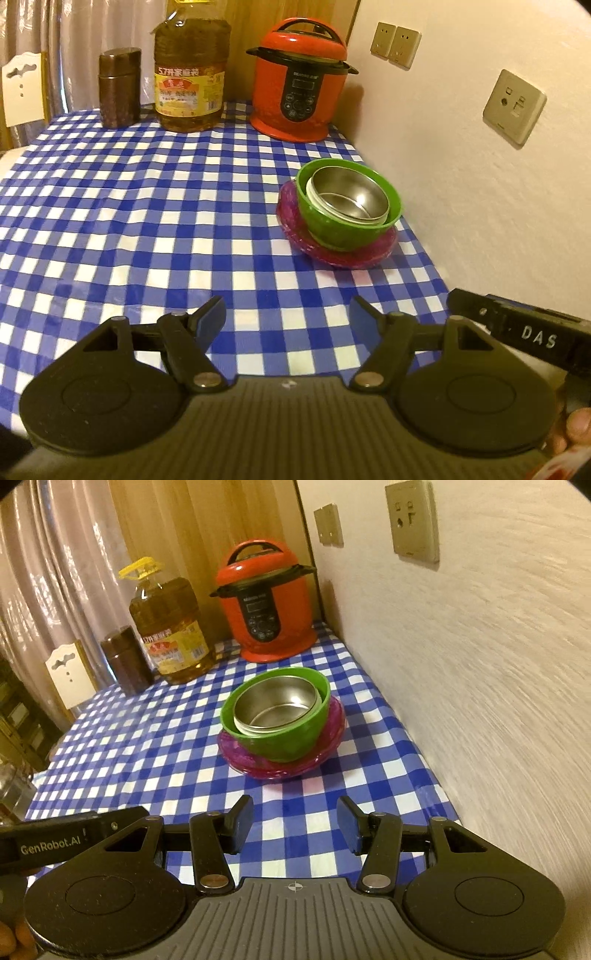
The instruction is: Organize plates and bowls
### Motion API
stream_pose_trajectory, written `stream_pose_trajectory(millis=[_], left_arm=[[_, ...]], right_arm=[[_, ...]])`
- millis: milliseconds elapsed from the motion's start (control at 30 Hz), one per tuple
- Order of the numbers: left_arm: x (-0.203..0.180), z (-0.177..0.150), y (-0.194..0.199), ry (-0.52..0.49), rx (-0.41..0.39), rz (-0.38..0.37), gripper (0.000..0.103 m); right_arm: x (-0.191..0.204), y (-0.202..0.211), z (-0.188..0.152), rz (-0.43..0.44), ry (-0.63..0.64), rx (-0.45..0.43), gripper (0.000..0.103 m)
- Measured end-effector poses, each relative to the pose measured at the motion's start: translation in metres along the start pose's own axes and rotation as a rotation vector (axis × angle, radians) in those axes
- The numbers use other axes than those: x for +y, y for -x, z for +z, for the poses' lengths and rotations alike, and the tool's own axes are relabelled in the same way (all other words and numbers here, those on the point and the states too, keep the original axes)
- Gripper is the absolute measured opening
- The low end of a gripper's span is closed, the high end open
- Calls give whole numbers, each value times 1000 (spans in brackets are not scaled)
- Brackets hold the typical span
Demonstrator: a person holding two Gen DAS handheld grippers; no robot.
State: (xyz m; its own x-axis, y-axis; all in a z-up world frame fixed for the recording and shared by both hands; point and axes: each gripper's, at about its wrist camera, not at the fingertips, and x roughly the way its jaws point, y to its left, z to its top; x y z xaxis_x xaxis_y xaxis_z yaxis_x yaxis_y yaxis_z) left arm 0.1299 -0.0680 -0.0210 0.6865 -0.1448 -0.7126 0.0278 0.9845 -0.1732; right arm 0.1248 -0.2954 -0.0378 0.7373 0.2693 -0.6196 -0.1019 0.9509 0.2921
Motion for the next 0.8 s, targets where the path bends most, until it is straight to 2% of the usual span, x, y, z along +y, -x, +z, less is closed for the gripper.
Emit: stream_pose_trajectory(millis=[800], left_arm=[[3,-36,45,-28,-22,16,74]], right_arm=[[29,45,-34,-8,120,-5,50]])
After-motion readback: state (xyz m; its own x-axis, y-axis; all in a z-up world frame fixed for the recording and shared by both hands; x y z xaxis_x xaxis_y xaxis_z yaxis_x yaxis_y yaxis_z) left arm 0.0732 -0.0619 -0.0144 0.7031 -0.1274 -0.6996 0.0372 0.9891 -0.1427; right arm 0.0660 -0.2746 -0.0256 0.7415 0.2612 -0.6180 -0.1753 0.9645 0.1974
